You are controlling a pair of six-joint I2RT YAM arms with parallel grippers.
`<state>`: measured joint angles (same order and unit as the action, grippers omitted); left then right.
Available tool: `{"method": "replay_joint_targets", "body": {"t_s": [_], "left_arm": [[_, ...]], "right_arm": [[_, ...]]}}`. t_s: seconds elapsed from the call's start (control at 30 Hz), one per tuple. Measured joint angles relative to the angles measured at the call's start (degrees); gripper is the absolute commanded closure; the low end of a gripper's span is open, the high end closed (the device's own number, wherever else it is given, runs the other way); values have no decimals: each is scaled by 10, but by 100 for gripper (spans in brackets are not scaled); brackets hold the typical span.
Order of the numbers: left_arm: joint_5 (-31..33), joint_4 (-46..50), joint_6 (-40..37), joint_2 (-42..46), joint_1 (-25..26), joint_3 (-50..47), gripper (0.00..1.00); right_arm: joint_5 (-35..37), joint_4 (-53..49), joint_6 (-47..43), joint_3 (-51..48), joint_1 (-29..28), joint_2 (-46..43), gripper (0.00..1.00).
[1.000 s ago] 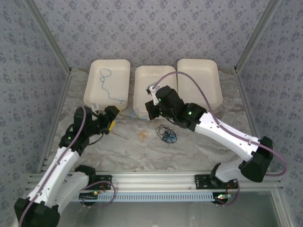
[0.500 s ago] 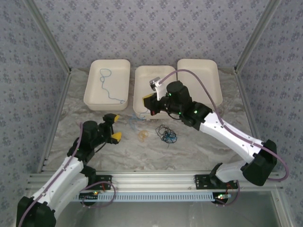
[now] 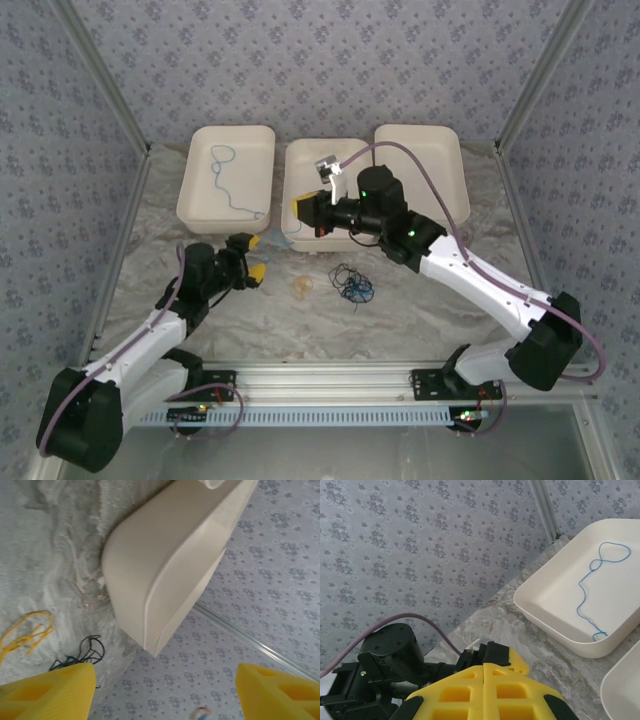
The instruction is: Untangle the cables
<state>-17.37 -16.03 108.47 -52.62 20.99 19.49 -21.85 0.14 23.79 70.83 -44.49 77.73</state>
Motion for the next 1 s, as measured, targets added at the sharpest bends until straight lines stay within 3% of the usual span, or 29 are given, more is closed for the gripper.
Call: {"method": "replay_joint_targets", "body": {"t_s": [0.33,0.63,1.0], "left_arm": [[-46,-22,-21,-18,0,46,34],[-59,-21,-38,-19,7,63,56],[-60,-21,-45,-30,29,67,59]], "right_arm": [[-26,33,29,0,9,2,100],[-39,62,52,-4,19,14,100],[-50,83,69,-11,29,14,100]]}}
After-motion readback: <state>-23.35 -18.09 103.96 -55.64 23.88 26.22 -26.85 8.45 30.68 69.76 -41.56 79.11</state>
